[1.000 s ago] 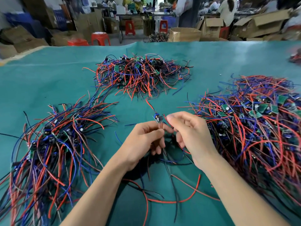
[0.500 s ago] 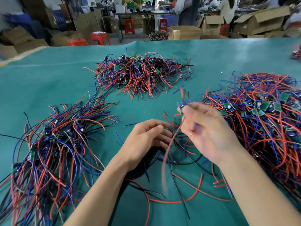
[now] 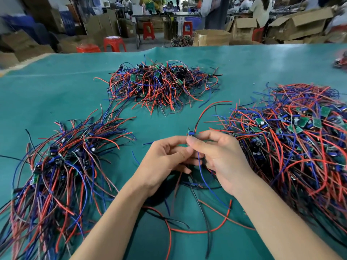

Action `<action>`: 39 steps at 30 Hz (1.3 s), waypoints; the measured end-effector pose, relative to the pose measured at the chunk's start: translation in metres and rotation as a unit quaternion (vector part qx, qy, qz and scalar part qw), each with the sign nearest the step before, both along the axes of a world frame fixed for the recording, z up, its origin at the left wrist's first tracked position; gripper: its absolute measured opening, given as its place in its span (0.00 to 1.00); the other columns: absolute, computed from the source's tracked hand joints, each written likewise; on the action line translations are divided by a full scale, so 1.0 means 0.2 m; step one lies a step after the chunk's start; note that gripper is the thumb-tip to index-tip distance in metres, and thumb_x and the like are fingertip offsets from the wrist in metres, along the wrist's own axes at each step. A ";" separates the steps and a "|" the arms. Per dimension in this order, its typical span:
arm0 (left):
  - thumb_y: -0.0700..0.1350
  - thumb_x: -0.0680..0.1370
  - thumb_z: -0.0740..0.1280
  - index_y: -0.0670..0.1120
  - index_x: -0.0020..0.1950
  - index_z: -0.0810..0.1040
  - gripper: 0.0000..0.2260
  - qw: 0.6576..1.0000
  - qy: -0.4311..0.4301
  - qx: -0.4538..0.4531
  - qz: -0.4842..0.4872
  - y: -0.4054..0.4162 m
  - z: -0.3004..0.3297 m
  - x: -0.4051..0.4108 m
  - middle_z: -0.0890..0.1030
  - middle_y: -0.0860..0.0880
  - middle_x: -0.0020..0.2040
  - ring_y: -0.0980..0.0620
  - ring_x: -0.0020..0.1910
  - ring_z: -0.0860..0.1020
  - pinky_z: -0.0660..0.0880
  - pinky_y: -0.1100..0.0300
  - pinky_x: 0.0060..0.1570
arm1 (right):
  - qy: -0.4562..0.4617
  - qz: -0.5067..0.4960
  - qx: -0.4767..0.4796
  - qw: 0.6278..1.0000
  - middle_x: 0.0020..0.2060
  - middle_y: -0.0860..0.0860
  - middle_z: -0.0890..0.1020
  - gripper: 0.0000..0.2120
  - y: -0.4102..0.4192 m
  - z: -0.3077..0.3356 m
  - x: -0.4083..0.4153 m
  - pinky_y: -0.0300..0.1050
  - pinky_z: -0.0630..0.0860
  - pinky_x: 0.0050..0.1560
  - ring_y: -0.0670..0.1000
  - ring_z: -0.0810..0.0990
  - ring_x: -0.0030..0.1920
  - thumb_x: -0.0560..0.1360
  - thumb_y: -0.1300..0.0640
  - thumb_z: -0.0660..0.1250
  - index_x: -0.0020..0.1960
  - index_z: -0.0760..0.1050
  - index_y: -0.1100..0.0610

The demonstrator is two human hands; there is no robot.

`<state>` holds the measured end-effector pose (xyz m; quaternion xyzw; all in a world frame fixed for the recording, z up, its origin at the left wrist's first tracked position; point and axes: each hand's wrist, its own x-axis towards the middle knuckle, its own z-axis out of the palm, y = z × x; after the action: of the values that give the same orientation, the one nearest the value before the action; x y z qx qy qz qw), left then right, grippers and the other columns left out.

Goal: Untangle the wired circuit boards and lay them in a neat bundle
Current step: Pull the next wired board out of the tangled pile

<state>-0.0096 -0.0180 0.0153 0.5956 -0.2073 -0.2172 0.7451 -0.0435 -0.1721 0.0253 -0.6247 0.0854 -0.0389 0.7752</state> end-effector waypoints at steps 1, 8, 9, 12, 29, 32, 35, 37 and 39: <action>0.41 0.77 0.69 0.40 0.60 0.79 0.13 1.000 0.004 -0.006 0.005 0.00 0.00 0.00 0.85 0.40 0.47 0.44 0.47 0.85 0.78 0.62 0.36 | -0.006 -0.002 -0.002 1.000 0.36 0.58 0.80 0.18 0.01 0.00 0.00 0.42 0.68 0.33 0.54 0.75 0.35 0.59 0.49 0.82 0.42 0.82 0.57; 0.38 0.71 0.73 0.38 0.61 0.75 0.20 0.999 0.019 -0.027 0.023 0.00 -0.01 0.02 0.83 0.39 0.41 0.48 0.35 0.82 0.74 0.63 0.32 | -0.007 0.051 -0.002 0.999 0.29 0.55 0.79 0.16 -0.02 0.01 0.00 0.35 0.65 0.25 0.47 0.73 0.24 0.59 0.51 0.80 0.40 0.82 0.59; 0.38 0.71 0.73 0.37 0.61 0.75 0.20 0.999 0.017 -0.023 0.019 0.00 -0.01 0.02 0.83 0.40 0.40 0.49 0.34 0.81 0.73 0.63 0.32 | -0.012 0.061 0.003 0.998 0.27 0.54 0.78 0.13 -0.02 0.01 0.00 0.32 0.62 0.22 0.44 0.71 0.21 0.61 0.54 0.80 0.39 0.80 0.60; 0.33 0.74 0.72 0.35 0.59 0.76 0.15 1.000 0.019 -0.013 0.013 0.00 -0.01 0.02 0.82 0.42 0.40 0.50 0.33 0.79 0.73 0.64 0.33 | -0.010 0.067 -0.007 0.998 0.24 0.50 0.75 0.12 -0.03 0.00 0.01 0.35 0.54 0.21 0.44 0.64 0.21 0.59 0.53 0.80 0.37 0.81 0.57; 0.47 0.74 0.73 0.39 0.45 0.85 0.10 0.998 -0.023 0.052 0.025 0.00 -0.02 0.02 0.70 0.51 0.28 0.55 0.27 0.65 0.61 0.65 0.28 | -0.065 -0.057 -0.089 0.992 0.32 0.67 0.76 0.11 -0.11 -0.03 0.04 0.39 0.64 0.25 0.50 0.67 0.25 0.68 0.52 0.80 0.39 0.86 0.60; 0.46 0.74 0.71 0.43 0.42 0.86 0.07 0.997 -0.042 0.064 0.016 0.00 -0.01 0.02 0.70 0.46 0.30 0.55 0.26 0.63 0.58 0.65 0.26 | -0.108 -0.138 -0.168 0.970 0.28 0.60 0.77 0.12 -0.14 -0.03 0.05 0.42 0.65 0.28 0.49 0.68 0.25 0.69 0.47 0.75 0.37 0.84 0.57; 0.45 0.74 0.71 0.44 0.42 0.86 0.07 0.996 -0.051 0.070 0.005 0.01 0.00 0.02 0.70 0.42 0.33 0.55 0.27 0.61 0.56 0.64 0.26 | -0.156 -0.241 -0.322 0.902 0.26 0.53 0.77 0.18 -0.20 -0.02 0.05 0.49 0.69 0.33 0.51 0.70 0.28 0.73 0.44 0.72 0.35 0.80 0.58; 0.45 0.74 0.71 0.43 0.42 0.86 0.07 0.996 -0.054 0.072 -0.002 0.01 0.00 0.02 0.72 0.40 0.36 0.56 0.27 0.61 0.56 0.64 0.26 | -0.183 -0.272 -0.371 0.869 0.27 0.49 0.76 0.19 -0.20 -0.02 0.05 0.49 0.69 0.35 0.46 0.69 0.28 0.74 0.44 0.71 0.33 0.77 0.58; 0.43 0.75 0.71 0.38 0.44 0.84 0.08 0.996 -0.050 0.069 -0.009 0.01 -0.01 0.02 0.76 0.43 0.36 0.57 0.27 0.62 0.56 0.65 0.26 | -0.184 -0.297 -0.336 0.875 0.26 0.45 0.76 0.16 -0.21 -0.02 0.05 0.48 0.70 0.35 0.44 0.70 0.28 0.74 0.43 0.71 0.35 0.79 0.55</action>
<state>-0.0053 -0.0153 0.0132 0.6538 -0.2346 -0.2077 0.6887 -0.0338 -0.2150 0.0220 -0.7742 0.1047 -0.4081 0.4724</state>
